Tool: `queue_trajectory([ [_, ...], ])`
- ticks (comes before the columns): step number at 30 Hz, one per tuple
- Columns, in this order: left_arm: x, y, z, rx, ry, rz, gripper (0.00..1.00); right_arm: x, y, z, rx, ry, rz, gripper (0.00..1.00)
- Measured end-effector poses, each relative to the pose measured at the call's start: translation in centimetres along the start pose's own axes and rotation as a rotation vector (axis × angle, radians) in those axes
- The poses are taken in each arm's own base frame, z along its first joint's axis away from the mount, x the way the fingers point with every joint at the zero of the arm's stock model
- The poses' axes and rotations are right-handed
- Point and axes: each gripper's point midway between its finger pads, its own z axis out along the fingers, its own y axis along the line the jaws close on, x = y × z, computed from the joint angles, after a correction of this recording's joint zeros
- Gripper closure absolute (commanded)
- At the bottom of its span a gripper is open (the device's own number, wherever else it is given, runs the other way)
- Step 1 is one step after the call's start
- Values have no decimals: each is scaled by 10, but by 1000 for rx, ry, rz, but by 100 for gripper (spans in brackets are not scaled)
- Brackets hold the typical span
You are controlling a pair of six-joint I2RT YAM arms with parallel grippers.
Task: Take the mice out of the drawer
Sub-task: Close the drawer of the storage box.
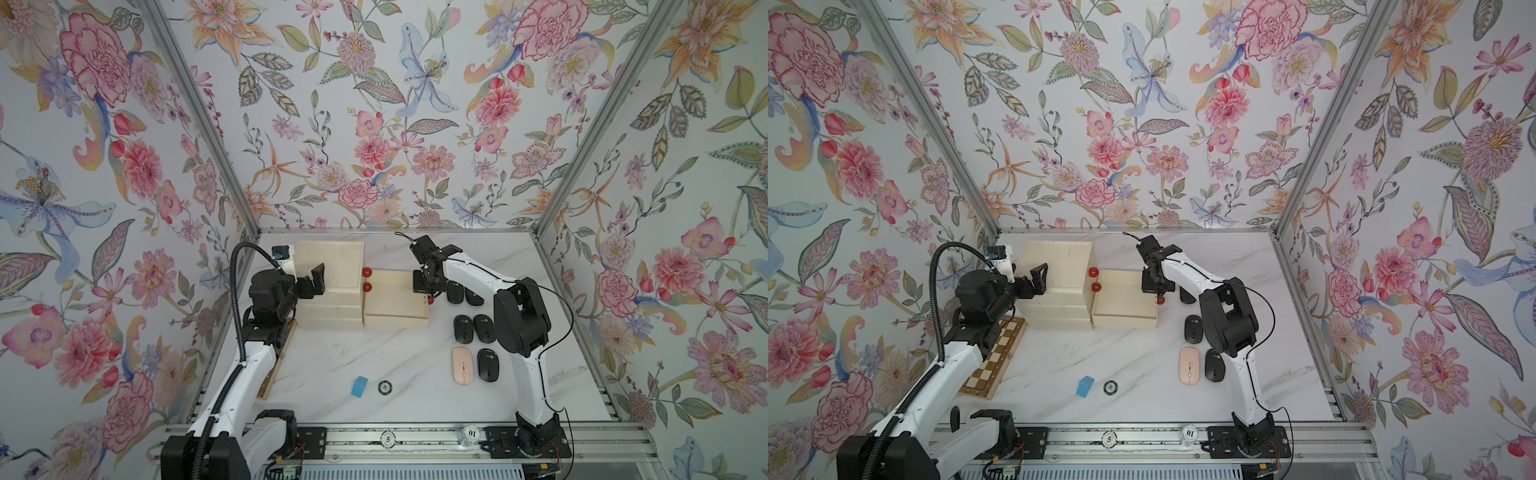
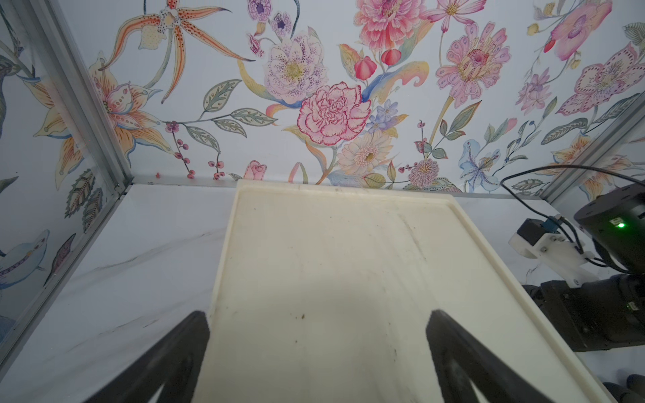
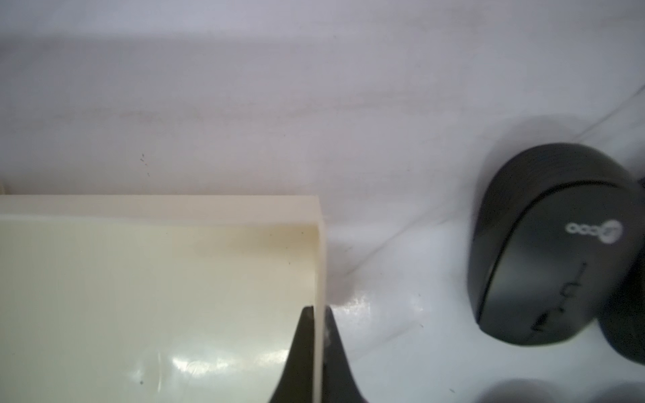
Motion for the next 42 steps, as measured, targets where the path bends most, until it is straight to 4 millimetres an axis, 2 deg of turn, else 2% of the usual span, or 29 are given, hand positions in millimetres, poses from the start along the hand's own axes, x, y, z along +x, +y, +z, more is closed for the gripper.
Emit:
queue_trajectory([
  [3,0,-1,0,11,-10,1,0,5,1,9,19,20,-7,97],
  [11,0,-6,0,45,-27,-1,0,1,5,10,18,16,-9,97],
  [17,0,-7,0,49,-33,0,0,0,15,5,2,15,-13,91],
  [23,0,-7,0,49,-36,0,0,2,45,1,-75,25,-16,79],
  [29,0,-7,0,49,-36,0,0,6,59,-1,-123,43,-18,55],
  [31,0,-7,-1,47,-38,0,0,5,58,-2,-124,40,-24,51],
  [34,0,-7,-2,45,-36,0,0,2,51,-12,-127,17,-35,38],
  [37,1,-6,-4,36,-22,-4,0,-6,35,-37,-127,-48,-42,24],
  [40,-6,-1,-6,15,-10,-20,0,-15,15,-68,-132,-149,-34,17],
  [42,-16,5,-8,-1,-19,-32,0,-16,-1,-83,-140,-203,-18,16],
])
